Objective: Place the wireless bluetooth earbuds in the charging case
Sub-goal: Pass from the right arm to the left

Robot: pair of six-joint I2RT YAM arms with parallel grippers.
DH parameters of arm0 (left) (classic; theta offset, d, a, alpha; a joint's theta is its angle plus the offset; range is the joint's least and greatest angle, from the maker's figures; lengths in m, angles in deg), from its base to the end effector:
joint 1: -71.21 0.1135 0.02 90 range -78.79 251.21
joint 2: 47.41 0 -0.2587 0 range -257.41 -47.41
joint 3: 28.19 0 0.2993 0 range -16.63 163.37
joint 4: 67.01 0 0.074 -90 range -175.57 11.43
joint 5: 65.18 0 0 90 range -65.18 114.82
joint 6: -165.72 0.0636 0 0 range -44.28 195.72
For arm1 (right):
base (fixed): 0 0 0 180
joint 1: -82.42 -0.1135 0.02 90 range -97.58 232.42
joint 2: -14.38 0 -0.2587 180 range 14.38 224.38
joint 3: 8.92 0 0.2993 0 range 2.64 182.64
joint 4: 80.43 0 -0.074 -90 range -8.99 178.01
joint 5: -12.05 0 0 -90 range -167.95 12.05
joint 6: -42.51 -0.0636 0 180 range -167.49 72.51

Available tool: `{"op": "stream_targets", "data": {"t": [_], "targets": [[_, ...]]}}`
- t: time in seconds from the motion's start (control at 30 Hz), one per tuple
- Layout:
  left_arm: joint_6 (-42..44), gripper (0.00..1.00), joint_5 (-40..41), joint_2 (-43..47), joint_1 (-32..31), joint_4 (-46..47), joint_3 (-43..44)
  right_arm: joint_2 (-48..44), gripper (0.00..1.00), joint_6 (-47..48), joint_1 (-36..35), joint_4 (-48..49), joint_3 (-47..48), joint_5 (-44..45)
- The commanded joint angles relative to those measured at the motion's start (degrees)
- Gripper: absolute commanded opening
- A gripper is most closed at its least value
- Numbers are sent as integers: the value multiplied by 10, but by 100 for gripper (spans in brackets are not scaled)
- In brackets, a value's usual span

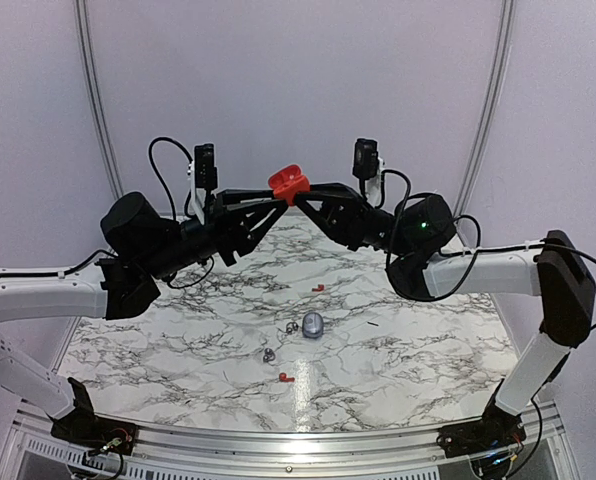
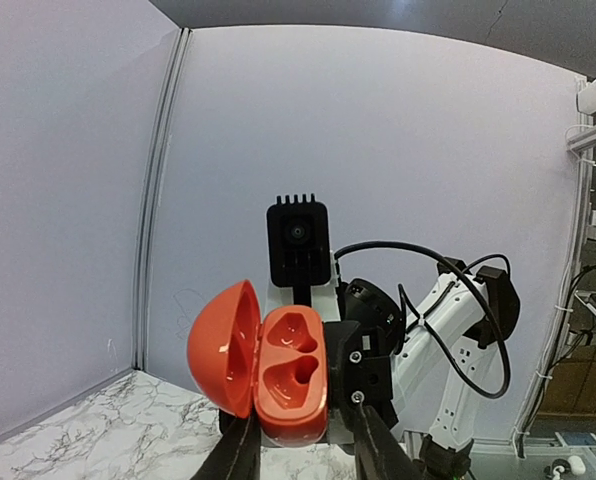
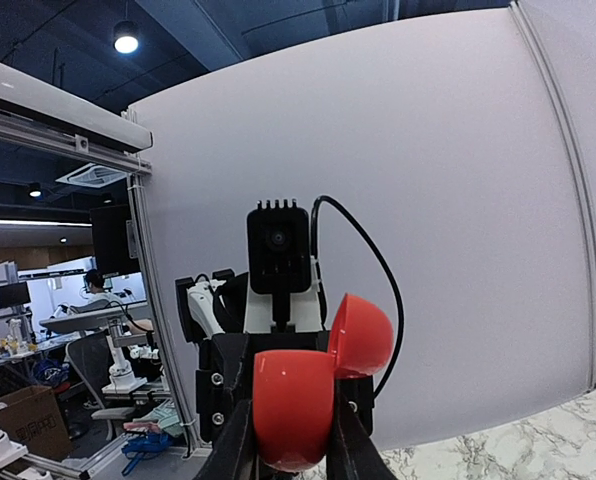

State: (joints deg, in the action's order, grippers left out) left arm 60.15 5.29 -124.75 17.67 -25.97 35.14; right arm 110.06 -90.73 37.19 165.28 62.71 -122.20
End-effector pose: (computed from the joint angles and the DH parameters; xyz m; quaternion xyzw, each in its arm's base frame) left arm 0.2046 -0.3126 0.3543 0.3042 0.4397 -0.5496 0.6419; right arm 0.2560 0.3211 0.3284 -0.3501 0.3733 0.7001 0.4980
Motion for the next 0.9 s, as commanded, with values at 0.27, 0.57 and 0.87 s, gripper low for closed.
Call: {"op": "stream_targets", "data": {"t": [0.27,0.57,0.87], "targets": [[-24,32,7,-19,-2,53,18,-2,0,17,-12,1,6,21],[-27,31,8,-25,-2,67,25,10,0,14,-19,11,8,23],[-34,29,16,-33,-2,82,32,16,0,18,-23,17,7,26]]}}
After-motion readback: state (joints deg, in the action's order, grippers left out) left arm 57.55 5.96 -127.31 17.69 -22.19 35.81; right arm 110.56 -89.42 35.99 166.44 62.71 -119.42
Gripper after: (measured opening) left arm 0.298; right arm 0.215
